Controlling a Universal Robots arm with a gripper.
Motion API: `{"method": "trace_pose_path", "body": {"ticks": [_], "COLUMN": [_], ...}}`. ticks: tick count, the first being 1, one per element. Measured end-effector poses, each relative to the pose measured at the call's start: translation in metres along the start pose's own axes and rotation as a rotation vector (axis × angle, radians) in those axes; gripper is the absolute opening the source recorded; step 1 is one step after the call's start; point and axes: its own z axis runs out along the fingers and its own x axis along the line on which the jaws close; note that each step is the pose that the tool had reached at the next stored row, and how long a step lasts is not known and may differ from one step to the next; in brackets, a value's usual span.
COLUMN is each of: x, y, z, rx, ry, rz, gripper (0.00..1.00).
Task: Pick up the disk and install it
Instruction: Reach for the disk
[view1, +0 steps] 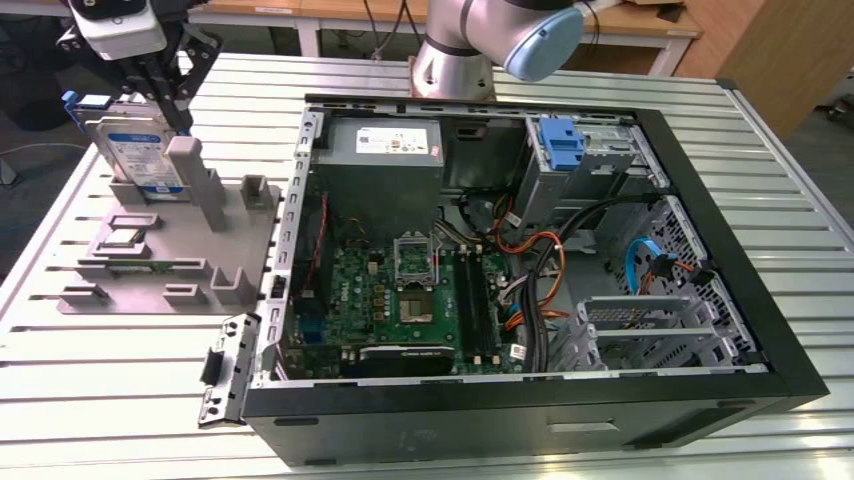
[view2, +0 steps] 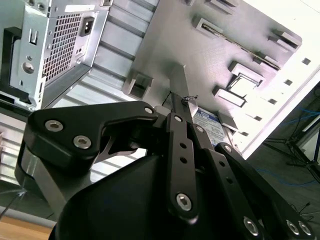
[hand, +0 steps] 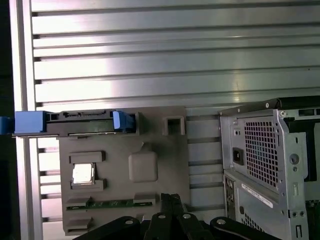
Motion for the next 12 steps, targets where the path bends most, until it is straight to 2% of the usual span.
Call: {"method": "trace_pose_path", "body": {"ticks": [2, 8, 12], "x": [0.0007, 0.0094, 0.0171], "y": [0.0012, 0.0066, 0.0080], "z": [0.0029, 0.0067, 0.0076], "rx": [0.0051, 0.0054, 0.0054], "ry": [0.0002, 0.0004, 0.0003], "rz": [0.002, 0.004, 0.005], "gripper": [0.10, 0.10, 0.10]}}
